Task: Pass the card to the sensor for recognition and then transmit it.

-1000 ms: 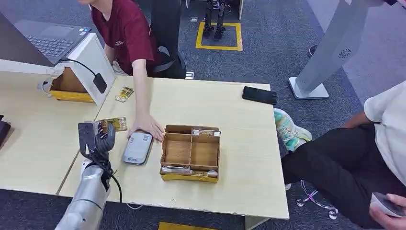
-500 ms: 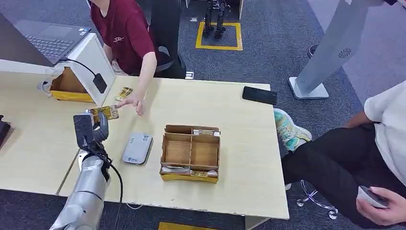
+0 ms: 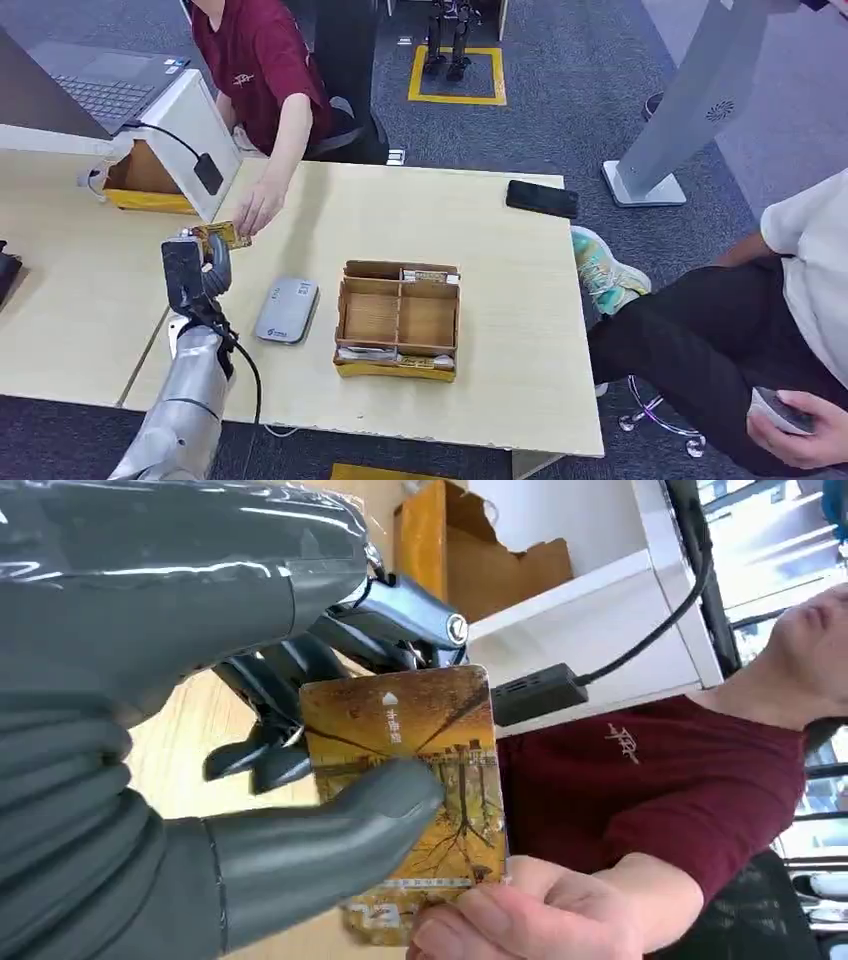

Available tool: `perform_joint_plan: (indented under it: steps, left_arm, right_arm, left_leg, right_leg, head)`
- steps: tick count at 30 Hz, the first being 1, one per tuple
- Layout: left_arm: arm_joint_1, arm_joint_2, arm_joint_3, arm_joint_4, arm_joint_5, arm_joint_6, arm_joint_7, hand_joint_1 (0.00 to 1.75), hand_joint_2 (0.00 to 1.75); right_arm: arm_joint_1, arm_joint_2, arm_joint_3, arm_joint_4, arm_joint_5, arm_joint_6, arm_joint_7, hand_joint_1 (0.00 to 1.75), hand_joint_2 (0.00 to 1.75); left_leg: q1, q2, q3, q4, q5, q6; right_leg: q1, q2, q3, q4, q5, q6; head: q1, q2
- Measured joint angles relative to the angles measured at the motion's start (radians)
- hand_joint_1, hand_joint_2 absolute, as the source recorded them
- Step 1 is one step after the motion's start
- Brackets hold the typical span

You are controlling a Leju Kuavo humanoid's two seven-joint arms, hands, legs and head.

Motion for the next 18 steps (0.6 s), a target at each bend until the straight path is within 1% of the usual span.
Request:
perform_joint_plan:
  steps: [4,7,11,13,16,18]
  left_arm:
    - [0.0,-0.001,0.0,0.0,0.013,-0.019,-0.009,0.0,1.75]
    - [-0.001,-0.002,0.0,0.001,0.047,-0.057,0.013,0.0,1.75]
    - [-0.007,-0.013,0.0,0.001,0.095,-0.103,0.013,0.0,1.75]
    - [-0.011,-0.021,0.0,0.0,0.122,-0.14,0.026,0.0,1.75]
    - [-0.013,-0.037,-0.008,-0.015,0.15,-0.237,0.051,0.0,1.75]
    - [-0.004,-0.047,-0.03,-0.046,0.149,-0.3,0.051,0.0,1.75]
  right_arm:
    - [0.0,0.0,0.0,0.0,0.0,0.0,0.0,0.0,0.0]
    - [0.0,0.0,0.0,0.0,-0.006,-0.001,0.003,0.0,0.0]
    - [0.0,0.0,0.0,0.0,-0.007,-0.001,0.009,0.0,0.0]
    - [0.0,0.0,0.0,0.0,-0.013,-0.002,0.01,0.0,0.0]
    - [0.0,0.0,0.0,0.0,-0.031,-0.006,0.011,0.0,0.0]
    - [0.001,0.0,0.0,0.0,-0.045,-0.01,0.011,0.0,0.0]
  left_leg:
    - [0.0,0.0,0.0,0.0,0.0,0.0]
    - [0.0,0.0,0.0,0.0,0.0,0.0]
    - [0.0,0.0,0.0,0.0,0.0,0.0]
    - [0.0,0.0,0.0,0.0,0.0,0.0]
    - [0.0,0.0,0.0,0.0,0.0,0.0]
    - [0.0,0.0,-0.001,0.0,0.0,0.0]
  right_leg:
    - [0.0,0.0,0.0,0.0,0.0,0.0]
    - [0.0,0.0,0.0,0.0,0.0,0.0]
    - [0.0,0.0,0.0,0.0,0.0,0.0]
    - [0.0,0.0,0.0,0.0,0.0,0.0]
    - [0.0,0.0,0.0,0.0,0.0,0.0]
    - [0.0,0.0,0.0,0.0,0.0,0.0]
  head:
    - [0.0,0.0]
    - [0.0,0.0]
    - [0.0,0.0]
    - [0.0,0.0]
    - [0.0,0.0]
    - [0.0,0.0]
